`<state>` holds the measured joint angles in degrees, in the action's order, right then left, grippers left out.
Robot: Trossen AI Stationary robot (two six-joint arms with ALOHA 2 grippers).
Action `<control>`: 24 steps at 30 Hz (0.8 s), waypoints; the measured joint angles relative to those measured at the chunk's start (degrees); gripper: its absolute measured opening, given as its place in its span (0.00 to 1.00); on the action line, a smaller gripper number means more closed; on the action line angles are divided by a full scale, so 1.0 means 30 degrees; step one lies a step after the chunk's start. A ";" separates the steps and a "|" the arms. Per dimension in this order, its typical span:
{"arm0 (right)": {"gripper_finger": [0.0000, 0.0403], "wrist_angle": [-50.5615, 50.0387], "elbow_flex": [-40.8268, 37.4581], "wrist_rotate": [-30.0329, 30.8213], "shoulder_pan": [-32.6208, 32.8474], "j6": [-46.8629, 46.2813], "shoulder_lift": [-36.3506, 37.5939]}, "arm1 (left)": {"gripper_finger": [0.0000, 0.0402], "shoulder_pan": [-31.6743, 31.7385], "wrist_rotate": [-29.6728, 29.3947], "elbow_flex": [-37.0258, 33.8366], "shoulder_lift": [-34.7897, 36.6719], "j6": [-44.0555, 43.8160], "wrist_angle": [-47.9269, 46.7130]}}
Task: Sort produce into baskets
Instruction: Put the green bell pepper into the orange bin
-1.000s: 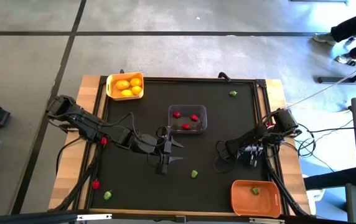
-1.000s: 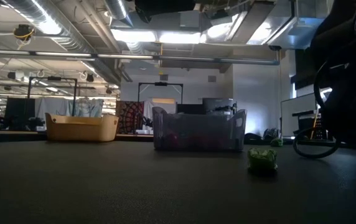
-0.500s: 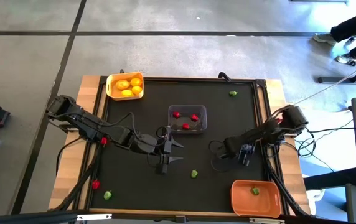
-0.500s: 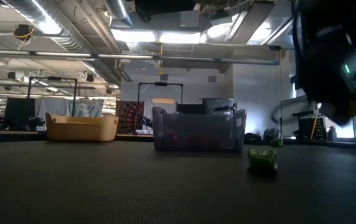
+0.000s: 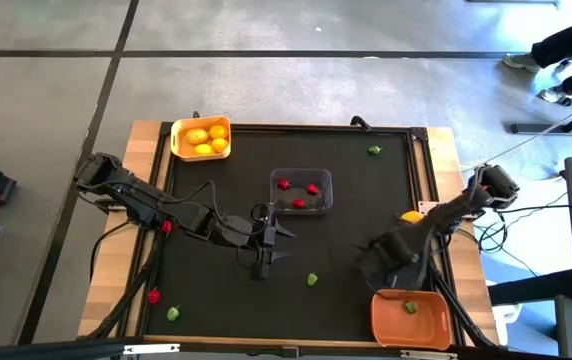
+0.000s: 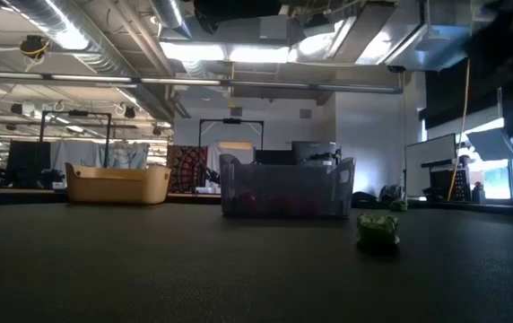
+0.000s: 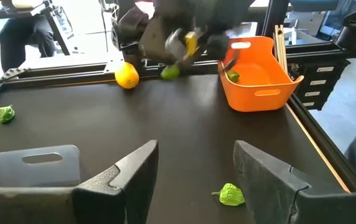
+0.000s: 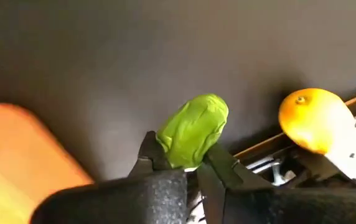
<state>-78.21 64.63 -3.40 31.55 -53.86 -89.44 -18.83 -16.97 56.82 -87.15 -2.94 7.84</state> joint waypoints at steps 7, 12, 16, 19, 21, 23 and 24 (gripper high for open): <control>0.02 -0.0293 0.2575 0.0604 0.3500 -0.3149 0.0396 | 0.51 0.0000 0.0000 0.0000 0.0000 -0.0078 0.0000; 0.02 0.0508 0.3340 0.0604 0.5780 -0.5808 0.0403 | 0.51 0.0000 0.0000 0.0000 0.0000 -0.0115 0.0000; 0.02 0.1593 0.3363 0.0546 0.7483 -0.8214 0.0396 | 0.51 0.0000 0.0000 0.0000 0.0000 -0.0188 -0.0071; 0.02 0.2572 0.3363 0.0251 0.8468 -1.0151 0.0401 | 0.51 0.0000 0.0000 0.0000 0.0000 -0.0223 -0.0195; 0.02 0.3345 0.3363 -0.0637 0.8952 -1.1356 0.0400 | 0.51 0.0000 0.0007 0.0000 0.0000 -0.0268 -0.0360; 0.02 0.4250 0.3360 -0.1180 0.9374 -1.2357 0.0396 | 0.51 0.0000 0.0002 0.0007 0.0000 -0.0404 -0.0544; 0.02 0.4793 0.3353 -0.1107 0.9574 -1.2749 0.0393 | 0.51 0.0000 0.0003 0.0007 0.0000 -0.0465 -0.0581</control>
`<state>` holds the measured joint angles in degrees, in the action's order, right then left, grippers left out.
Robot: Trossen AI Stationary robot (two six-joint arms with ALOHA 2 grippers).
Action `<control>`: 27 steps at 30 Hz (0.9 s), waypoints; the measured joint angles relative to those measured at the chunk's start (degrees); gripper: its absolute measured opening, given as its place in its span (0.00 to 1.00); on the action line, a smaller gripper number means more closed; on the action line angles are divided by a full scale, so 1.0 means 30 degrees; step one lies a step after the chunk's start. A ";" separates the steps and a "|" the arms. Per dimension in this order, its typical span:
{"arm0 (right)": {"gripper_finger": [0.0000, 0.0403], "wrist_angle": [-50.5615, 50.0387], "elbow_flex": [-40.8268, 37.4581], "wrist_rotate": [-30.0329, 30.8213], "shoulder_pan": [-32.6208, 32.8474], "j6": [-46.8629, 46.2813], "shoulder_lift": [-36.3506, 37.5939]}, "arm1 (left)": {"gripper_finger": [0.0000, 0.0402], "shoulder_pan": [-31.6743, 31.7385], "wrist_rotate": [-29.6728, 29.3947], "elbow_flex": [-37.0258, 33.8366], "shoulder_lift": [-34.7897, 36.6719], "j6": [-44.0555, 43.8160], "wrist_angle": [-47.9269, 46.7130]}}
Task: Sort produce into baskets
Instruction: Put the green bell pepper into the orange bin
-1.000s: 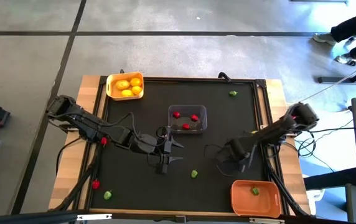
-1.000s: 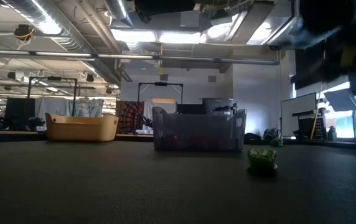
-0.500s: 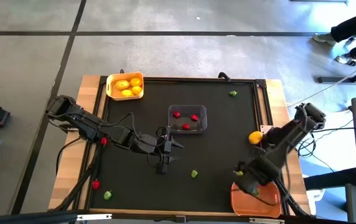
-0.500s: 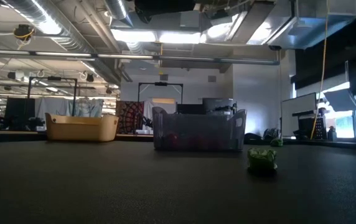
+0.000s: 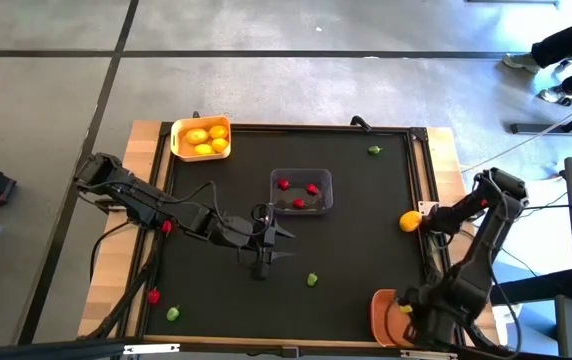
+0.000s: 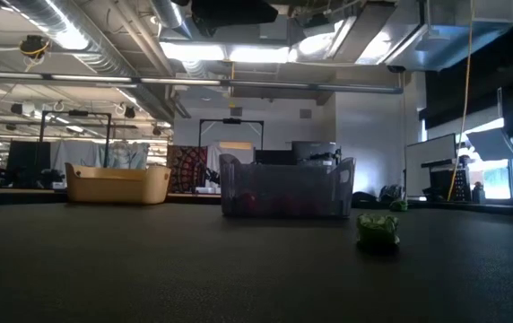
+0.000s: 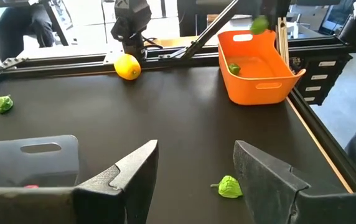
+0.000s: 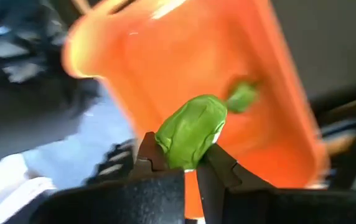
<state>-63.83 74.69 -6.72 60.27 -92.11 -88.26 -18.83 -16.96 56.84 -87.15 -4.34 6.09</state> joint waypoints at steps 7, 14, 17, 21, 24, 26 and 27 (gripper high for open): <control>0.02 0.2812 -0.1027 0.2461 0.0851 -0.0789 -0.0239 | 0.51 0.0000 0.0002 -0.0007 0.0000 -0.0065 -0.0133; 0.02 0.3059 -0.2156 0.2381 0.0779 -0.0459 -0.1637 | 0.51 0.0000 0.0005 -0.0007 0.0000 -0.0072 -0.0286; 0.02 0.3113 -0.2434 0.2367 0.0786 -0.0367 -0.2150 | 0.51 0.0000 -0.0001 -0.0007 0.0000 -0.0072 -0.0257; 0.02 0.3407 -0.2828 0.2381 0.0786 -0.0367 -0.2854 | 0.51 0.0000 0.0004 -0.0007 0.0000 -0.0072 -0.0251; 0.02 0.3423 -0.3079 0.2381 0.0779 -0.0359 -0.3291 | 0.51 0.0000 0.0005 -0.0007 0.0000 -0.0072 -0.0264; 0.02 0.3385 -0.3231 0.2357 0.0779 -0.0366 -0.3509 | 0.51 0.0000 -0.0003 0.0000 0.0000 -0.0072 -0.0254; 0.02 0.3380 -0.3294 0.2208 0.0779 -0.0367 -0.3598 | 0.51 0.0000 -0.0003 -0.0004 0.0000 -0.0072 -0.0257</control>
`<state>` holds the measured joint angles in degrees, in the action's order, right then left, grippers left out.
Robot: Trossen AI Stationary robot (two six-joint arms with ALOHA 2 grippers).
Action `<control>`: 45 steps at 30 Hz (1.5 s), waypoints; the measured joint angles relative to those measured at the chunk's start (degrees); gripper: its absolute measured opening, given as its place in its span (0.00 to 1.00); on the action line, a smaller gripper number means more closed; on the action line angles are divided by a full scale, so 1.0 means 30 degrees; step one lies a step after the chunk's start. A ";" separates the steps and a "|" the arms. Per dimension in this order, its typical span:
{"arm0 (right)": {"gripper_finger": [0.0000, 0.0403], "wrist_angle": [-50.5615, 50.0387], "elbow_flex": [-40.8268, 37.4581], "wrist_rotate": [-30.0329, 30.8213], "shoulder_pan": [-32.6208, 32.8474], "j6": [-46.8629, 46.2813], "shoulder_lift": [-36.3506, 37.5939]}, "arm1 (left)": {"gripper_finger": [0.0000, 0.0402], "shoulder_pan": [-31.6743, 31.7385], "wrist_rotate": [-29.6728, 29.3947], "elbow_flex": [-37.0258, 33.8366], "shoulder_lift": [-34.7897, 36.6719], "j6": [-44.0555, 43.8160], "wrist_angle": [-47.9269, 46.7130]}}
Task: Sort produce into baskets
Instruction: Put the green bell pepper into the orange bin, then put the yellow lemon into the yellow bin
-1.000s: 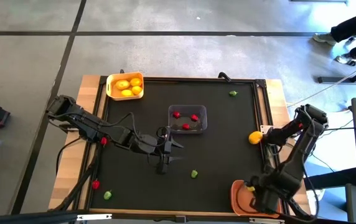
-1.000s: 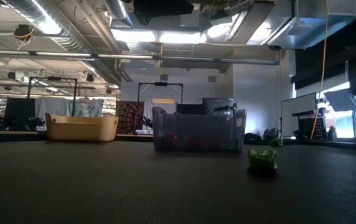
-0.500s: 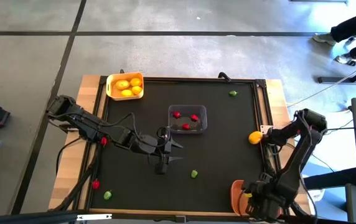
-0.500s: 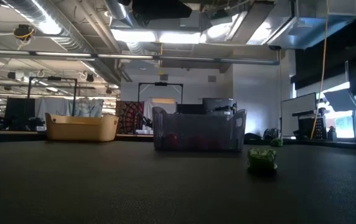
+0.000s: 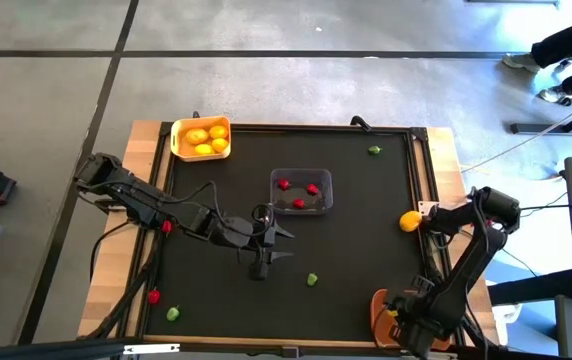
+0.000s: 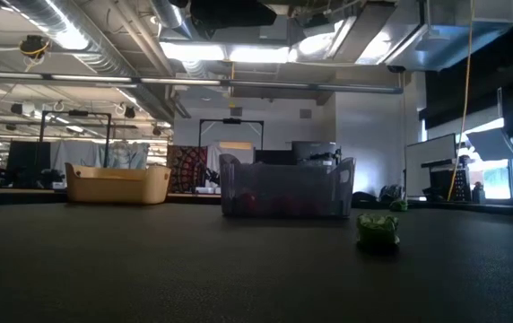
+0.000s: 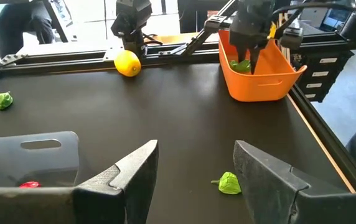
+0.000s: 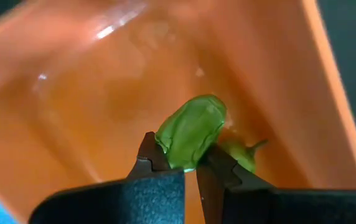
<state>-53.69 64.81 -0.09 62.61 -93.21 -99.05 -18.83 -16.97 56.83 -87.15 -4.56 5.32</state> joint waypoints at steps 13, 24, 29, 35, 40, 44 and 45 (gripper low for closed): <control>0.02 0.0007 -0.0033 -0.0825 0.0007 0.0099 -0.0326 | 0.51 0.0000 0.0007 -0.0003 0.0000 0.0015 0.0007; 0.11 -0.0091 -0.0033 -0.0828 0.0004 0.0131 -0.0320 | 0.51 0.0000 0.0000 -0.0003 0.0000 0.0073 0.0007; 0.28 -0.0087 -0.0033 -0.1049 0.0000 0.0180 -0.0318 | 0.51 0.0000 0.0000 -0.0003 0.0000 0.0075 0.0007; 0.38 -0.0923 0.0935 -0.1997 0.0000 0.0836 -0.0058 | 0.51 0.0000 0.0000 -0.0003 0.0000 0.0080 0.0015; 0.40 -0.3422 0.3145 -0.1479 -0.0305 0.2068 0.0690 | 0.51 0.0007 0.0006 -0.0003 0.0000 0.0080 0.0019; 0.40 -0.5693 0.4854 0.0737 -0.1141 0.3166 0.1460 | 0.51 0.0029 0.0000 -0.0003 0.0000 0.0087 0.0015; 0.40 -0.6179 0.5236 0.1603 -0.1390 0.3507 0.1590 | 0.51 0.0022 0.0000 -0.0003 0.0000 0.0087 0.0007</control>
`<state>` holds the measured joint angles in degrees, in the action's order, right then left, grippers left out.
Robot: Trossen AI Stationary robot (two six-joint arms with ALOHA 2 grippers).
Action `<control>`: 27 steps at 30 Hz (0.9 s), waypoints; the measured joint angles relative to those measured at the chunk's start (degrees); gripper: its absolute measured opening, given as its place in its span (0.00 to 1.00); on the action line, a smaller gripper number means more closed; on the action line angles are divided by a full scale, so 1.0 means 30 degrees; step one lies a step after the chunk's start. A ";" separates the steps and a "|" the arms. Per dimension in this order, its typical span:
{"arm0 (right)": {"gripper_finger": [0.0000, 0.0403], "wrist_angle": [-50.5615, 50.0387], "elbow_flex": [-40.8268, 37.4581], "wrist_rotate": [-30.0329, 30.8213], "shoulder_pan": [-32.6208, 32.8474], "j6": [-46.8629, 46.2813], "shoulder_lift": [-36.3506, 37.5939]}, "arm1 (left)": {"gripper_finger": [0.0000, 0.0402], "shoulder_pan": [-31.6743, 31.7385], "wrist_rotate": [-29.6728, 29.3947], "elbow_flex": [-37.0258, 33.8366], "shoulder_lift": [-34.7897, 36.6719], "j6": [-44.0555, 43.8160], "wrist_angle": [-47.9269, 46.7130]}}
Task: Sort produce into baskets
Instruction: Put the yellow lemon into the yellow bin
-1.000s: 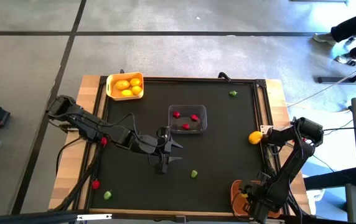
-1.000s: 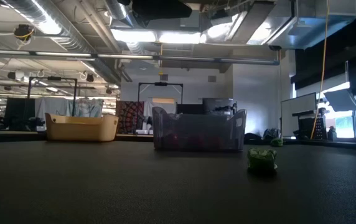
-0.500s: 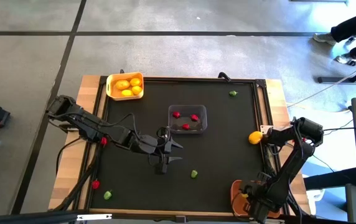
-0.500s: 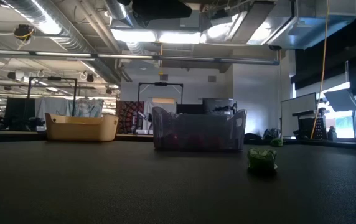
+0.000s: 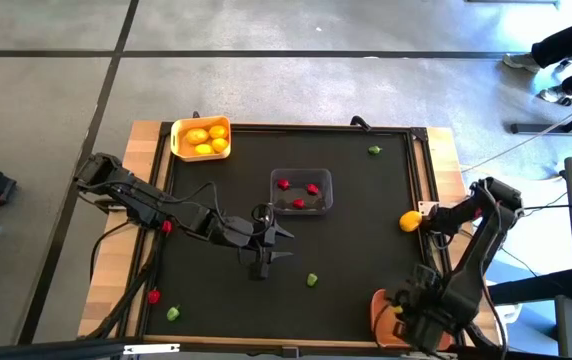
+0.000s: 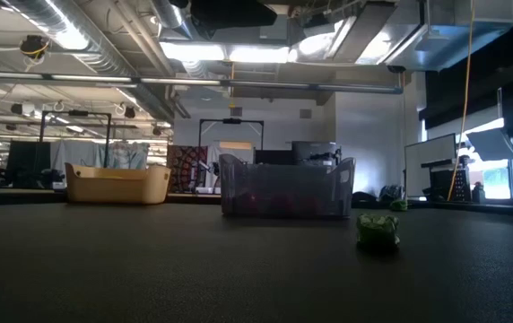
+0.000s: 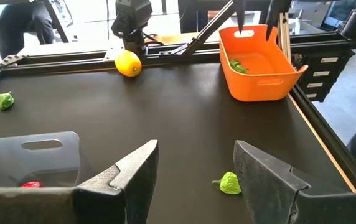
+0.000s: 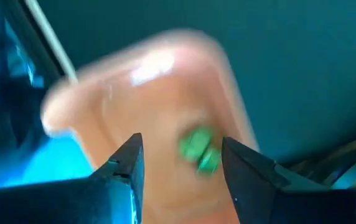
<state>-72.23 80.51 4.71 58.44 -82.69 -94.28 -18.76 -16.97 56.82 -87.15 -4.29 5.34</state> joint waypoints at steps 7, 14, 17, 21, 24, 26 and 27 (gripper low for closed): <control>0.40 -0.1203 0.1084 0.4063 -0.1960 0.4693 0.0501 | 0.51 0.0000 0.0007 0.0000 0.0000 -0.0022 0.0007; 0.40 -0.2878 0.1084 0.5063 -0.4232 1.0078 0.0510 | 0.51 0.0000 0.0000 0.0000 0.0000 -0.0036 0.0007; 0.40 -0.3881 0.1082 0.5507 -0.5225 1.2295 0.0510 | 0.51 0.0000 0.0002 0.0000 0.0000 -0.0044 0.0007; 0.40 -0.4788 0.1070 0.6210 -0.6386 1.4872 0.0516 | 0.51 0.0000 0.0000 0.0000 0.0000 -0.0312 0.0007; 0.40 -0.4756 0.0610 0.6735 -0.7149 1.6286 0.1081 | 0.51 0.0000 0.0000 0.0000 0.0058 -0.0525 0.0233; 0.40 -0.4408 -0.0311 0.6738 -0.7723 1.6895 0.1880 | 0.51 0.0007 0.0000 0.0000 0.0185 -0.0270 0.0322; 0.40 -0.4148 -0.0946 0.6724 -0.7989 1.7145 0.2418 | 0.51 0.0026 0.0000 0.0000 0.0283 -0.0049 0.0377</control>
<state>-84.68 77.68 24.89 34.47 -31.25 -87.03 -18.68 -16.97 56.82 -86.30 -4.44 6.48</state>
